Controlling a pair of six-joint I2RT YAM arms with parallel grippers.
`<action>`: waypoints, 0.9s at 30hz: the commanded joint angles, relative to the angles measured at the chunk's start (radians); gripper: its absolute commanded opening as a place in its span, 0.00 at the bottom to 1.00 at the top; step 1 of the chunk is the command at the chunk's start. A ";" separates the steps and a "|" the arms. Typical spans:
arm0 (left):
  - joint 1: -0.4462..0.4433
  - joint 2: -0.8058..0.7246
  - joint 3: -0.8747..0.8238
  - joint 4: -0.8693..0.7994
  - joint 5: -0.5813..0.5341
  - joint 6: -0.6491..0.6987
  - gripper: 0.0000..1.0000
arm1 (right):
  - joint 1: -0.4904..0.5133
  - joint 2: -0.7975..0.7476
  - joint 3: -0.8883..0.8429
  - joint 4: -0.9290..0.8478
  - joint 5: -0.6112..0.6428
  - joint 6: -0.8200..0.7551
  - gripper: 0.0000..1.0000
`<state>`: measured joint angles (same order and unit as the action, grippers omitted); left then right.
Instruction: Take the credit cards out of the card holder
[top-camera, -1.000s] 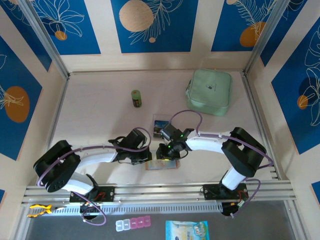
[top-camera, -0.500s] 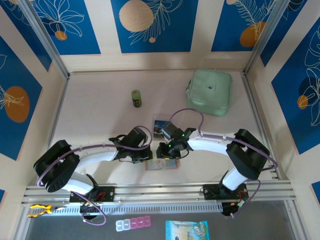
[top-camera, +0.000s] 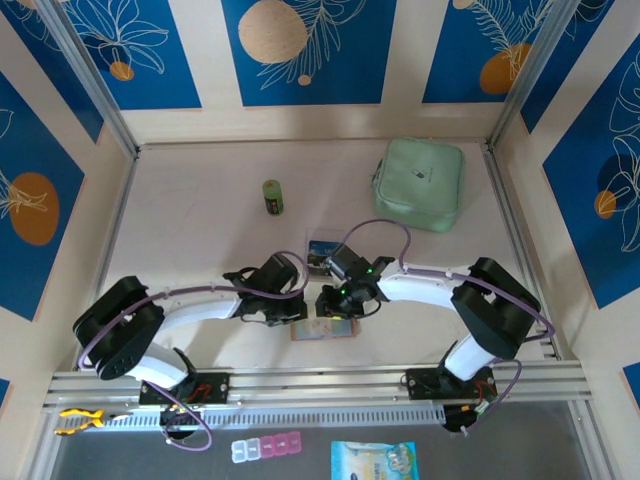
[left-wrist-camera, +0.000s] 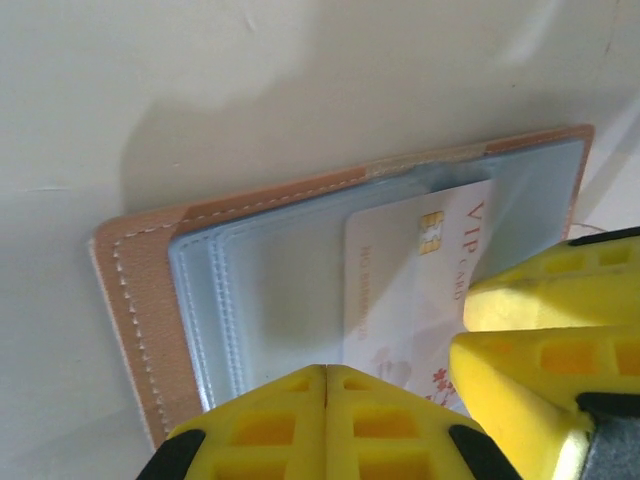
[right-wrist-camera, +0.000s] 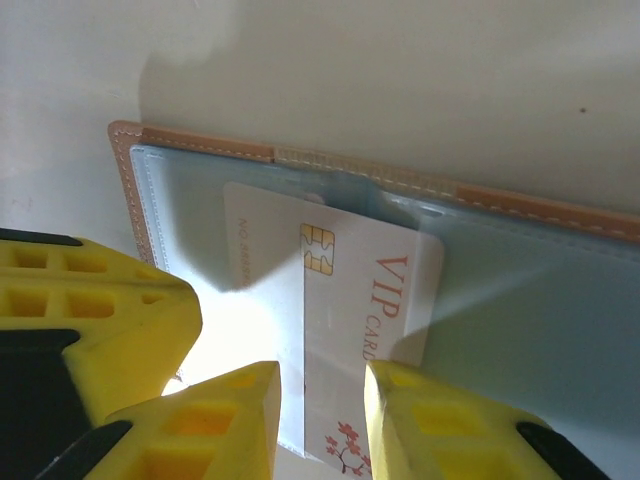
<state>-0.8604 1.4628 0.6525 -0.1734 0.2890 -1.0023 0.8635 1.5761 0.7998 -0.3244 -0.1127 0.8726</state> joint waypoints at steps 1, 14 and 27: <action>-0.007 -0.001 0.009 -0.046 -0.022 0.028 0.02 | -0.002 0.024 -0.012 0.023 -0.036 0.003 0.30; -0.007 -0.007 -0.004 -0.027 -0.014 0.018 0.02 | 0.001 0.032 -0.014 0.044 -0.050 0.007 0.30; -0.012 -0.002 -0.005 0.020 0.010 0.002 0.02 | -0.008 -0.048 -0.022 0.017 -0.030 0.006 0.29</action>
<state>-0.8623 1.4628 0.6525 -0.1623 0.2840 -0.9936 0.8619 1.5742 0.7876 -0.2852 -0.1379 0.8726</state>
